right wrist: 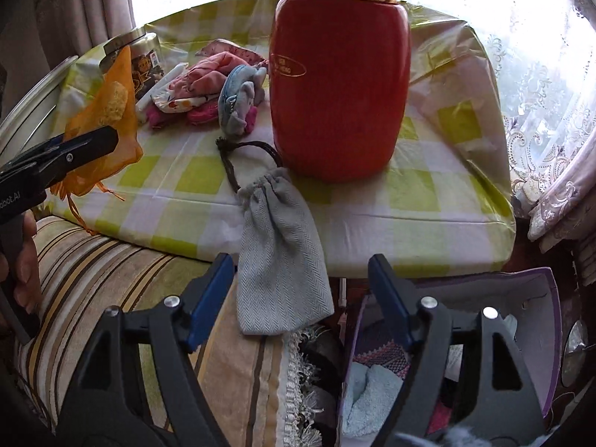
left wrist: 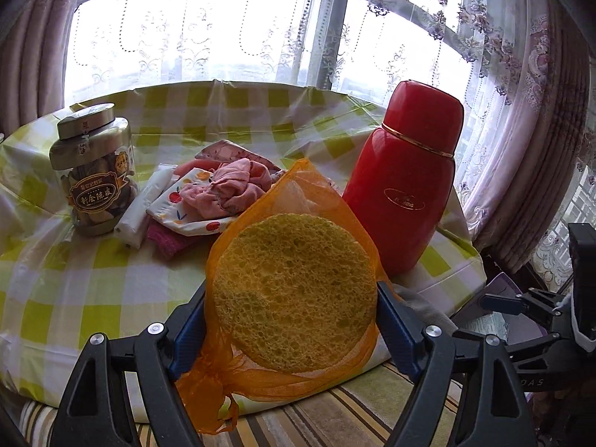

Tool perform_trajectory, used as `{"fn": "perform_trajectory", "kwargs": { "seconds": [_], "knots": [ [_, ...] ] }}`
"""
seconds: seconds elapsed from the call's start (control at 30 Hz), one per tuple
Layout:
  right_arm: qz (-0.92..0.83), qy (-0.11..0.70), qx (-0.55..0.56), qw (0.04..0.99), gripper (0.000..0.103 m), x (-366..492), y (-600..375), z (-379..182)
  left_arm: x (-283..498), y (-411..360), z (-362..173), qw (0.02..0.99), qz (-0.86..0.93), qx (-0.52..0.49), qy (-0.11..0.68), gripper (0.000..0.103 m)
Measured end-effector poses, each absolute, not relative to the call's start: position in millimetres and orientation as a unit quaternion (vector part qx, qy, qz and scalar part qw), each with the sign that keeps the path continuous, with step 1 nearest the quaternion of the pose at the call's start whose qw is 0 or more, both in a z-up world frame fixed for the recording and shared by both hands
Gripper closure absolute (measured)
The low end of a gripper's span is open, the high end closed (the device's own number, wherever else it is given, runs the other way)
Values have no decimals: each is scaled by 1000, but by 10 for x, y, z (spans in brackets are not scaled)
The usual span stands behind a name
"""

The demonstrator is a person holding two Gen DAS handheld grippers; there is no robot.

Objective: Organize soft objects
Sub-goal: 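Carry the sponge bag and grey pouch into the white box and release both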

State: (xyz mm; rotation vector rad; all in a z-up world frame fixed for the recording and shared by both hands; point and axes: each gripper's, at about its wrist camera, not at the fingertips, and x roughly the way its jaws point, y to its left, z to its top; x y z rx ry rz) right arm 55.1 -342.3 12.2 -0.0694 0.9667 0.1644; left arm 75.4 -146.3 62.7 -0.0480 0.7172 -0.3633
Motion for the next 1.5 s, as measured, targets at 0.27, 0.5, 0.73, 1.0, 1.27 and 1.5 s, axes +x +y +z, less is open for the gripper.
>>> {"fn": "perform_trajectory", "kwargs": {
  "seconds": [0.27, 0.5, 0.73, 1.0, 1.27, 1.5],
  "knots": [
    [91, 504, -63, 856, 90, 619, -3321, -209, 642, -1636, 622, 916, -187, -4, 356, 21],
    [75, 480, -1, 874, 97, 244, -3701, -8, 557, -1754, 629, 911, -202, 2, 360, 21],
    [18, 464, 48, 884, 97, -169, -4301, 207, 434, -2018, 657, 899, -237, 9, 368, 21],
    [-51, 454, 61, 887, 97, -571, -4891, 381, 222, -2481, 717, 877, -295, 22, 378, 21],
    [-123, 451, 91, 879, 97, -852, -5454, 418, -77, -3017, 742, 848, -359, 49, 388, 21],
    [-156, 448, 102, 875, 96, -1028, -5723, 446, -328, -3457, 697, 818, -409, 69, 399, 20]
  ]
}}
